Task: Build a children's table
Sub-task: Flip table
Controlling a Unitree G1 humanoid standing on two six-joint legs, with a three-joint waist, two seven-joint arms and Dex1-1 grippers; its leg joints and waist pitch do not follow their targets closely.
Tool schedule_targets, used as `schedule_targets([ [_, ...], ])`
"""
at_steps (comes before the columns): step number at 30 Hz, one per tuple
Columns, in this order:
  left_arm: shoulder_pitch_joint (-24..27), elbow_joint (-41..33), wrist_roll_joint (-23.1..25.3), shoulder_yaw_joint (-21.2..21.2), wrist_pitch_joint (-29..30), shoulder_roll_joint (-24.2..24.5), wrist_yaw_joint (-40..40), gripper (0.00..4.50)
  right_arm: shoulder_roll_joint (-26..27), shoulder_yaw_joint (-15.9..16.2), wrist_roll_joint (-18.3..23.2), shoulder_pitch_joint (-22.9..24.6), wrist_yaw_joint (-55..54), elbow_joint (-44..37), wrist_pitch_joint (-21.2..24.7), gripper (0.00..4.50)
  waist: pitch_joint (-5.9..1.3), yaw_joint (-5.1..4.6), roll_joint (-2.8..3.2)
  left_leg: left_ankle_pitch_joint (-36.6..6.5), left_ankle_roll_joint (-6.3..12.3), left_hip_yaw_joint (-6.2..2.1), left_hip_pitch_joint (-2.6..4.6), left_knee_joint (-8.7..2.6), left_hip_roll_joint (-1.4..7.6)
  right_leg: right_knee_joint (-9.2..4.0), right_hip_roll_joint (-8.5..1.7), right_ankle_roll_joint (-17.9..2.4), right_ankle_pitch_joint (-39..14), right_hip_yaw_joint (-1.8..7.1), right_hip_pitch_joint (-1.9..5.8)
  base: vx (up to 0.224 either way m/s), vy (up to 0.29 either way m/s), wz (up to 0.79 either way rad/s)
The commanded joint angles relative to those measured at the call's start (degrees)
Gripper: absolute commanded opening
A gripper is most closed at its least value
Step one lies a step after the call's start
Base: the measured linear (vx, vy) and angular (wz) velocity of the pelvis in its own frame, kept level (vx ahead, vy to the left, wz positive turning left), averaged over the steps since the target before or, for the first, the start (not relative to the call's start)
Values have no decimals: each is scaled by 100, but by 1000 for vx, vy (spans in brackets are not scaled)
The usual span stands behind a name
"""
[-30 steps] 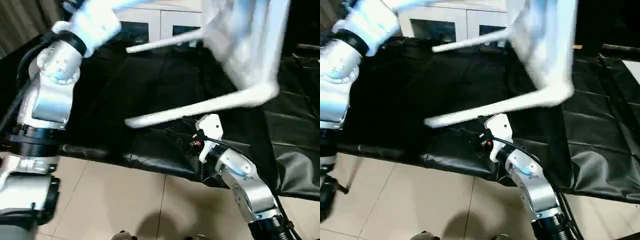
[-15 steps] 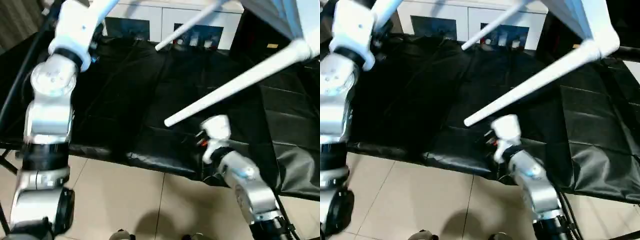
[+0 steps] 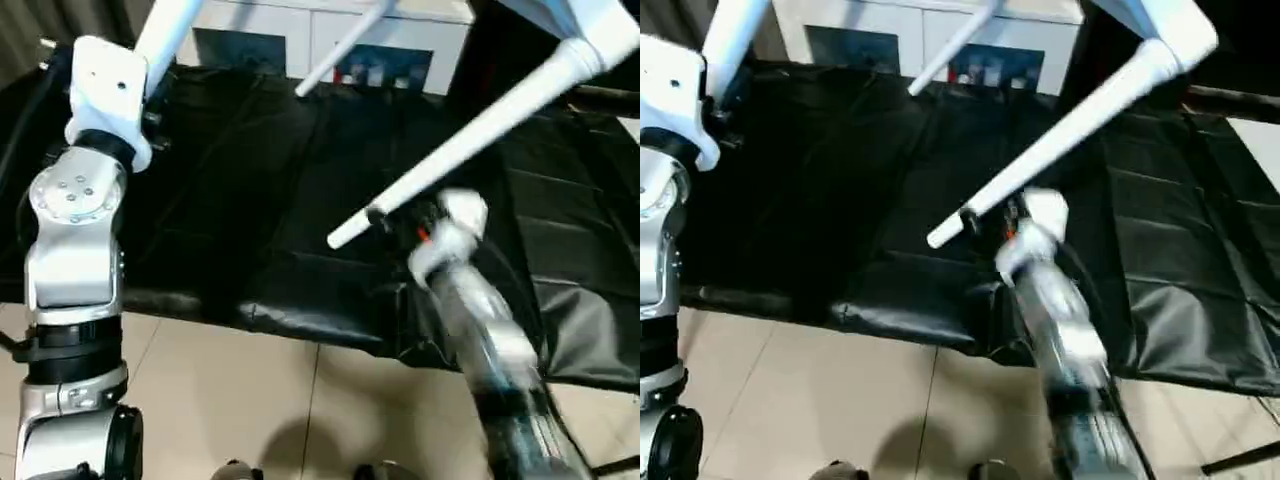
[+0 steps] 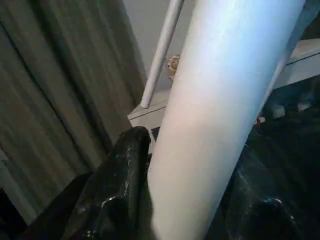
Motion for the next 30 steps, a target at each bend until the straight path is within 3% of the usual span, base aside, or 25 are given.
schedule_targets([
  [1,-206,-283,-419,240,-42,-49,233,186,14,-175,66,-323,122,713,-201,450,-498,6,-2,-474,204,5,56,-430,89,-312,-299,-1248,-608,146,382,0,0,0],
  [4,-236,-268,-410,230,-50,-43,225,186,-23,-301,-7,-788,-80,1429,-425,450,-543,29,-6,-136,343,14,51,-399,87,-235,-299,-1481,-44,124,406,0,0,0],
  [6,-254,-276,-400,239,-29,-32,229,186,-53,-416,14,-1072,-210,1853,-540,450,-550,41,-49,-12,480,38,44,-374,83,-220,-286,-1550,171,124,400,0,0,0],
  [8,-257,-289,-399,245,-13,-25,230,186,-54,-495,79,-1191,-212,2009,-594,422,-539,52,-27,-130,518,46,47,-371,91,-232,-305,-1584,8,122,387,0,0,0],
  [10,-236,-342,-389,254,20,-10,240,186,-48,-741,304,-1466,-70,2414,-746,416,-533,55,-45,-286,514,46,56,-381,105,-246,-313,-1558,-226,119,384,0,0,0],
  [30,-166,-375,-339,269,50,-11,313,186,-103,-983,374,-1672,689,3088,-1384,252,-552,68,-35,-128,669,41,44,-355,122,-216,-311,-1684,-120,100,384,0,0,0],
])
